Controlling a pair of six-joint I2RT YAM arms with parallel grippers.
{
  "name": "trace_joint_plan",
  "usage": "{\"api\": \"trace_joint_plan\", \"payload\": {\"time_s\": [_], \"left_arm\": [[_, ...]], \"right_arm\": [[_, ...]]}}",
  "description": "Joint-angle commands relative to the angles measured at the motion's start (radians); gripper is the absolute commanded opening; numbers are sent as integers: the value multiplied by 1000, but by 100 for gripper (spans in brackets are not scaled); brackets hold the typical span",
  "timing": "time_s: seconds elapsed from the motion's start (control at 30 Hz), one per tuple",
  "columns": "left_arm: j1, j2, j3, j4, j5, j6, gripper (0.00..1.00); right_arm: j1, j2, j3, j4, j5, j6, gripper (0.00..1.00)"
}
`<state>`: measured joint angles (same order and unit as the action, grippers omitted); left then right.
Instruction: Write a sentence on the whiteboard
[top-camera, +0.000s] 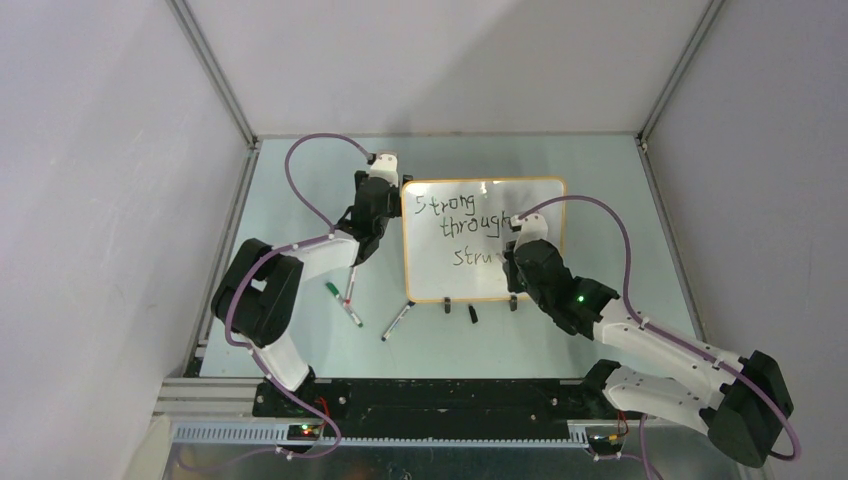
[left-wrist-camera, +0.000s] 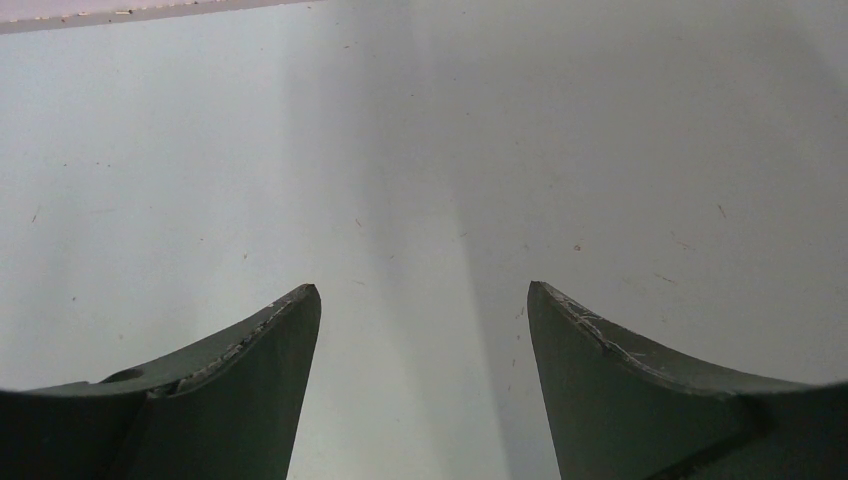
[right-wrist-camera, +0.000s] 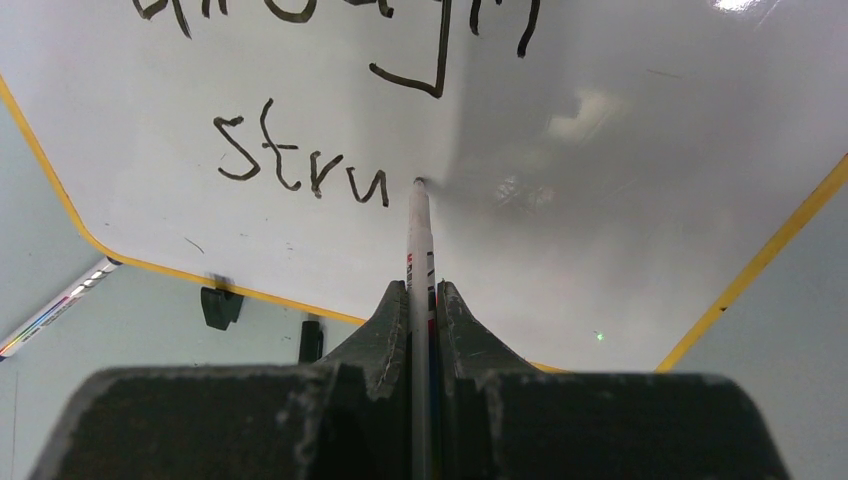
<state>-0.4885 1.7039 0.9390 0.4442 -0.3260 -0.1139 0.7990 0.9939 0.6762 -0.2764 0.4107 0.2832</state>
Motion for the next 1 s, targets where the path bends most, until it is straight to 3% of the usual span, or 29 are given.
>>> {"api": "trace_joint_plan", "payload": {"time_s": [0.0,0.97], "left_arm": [[-2,-19,-3,39,9,-1,82],[-2,-17,-3,39,11,-1,82]], "right_arm": [[-12,3,31,40,22,-10,0],[-15,19,45,-35,-23,15,0]]}}
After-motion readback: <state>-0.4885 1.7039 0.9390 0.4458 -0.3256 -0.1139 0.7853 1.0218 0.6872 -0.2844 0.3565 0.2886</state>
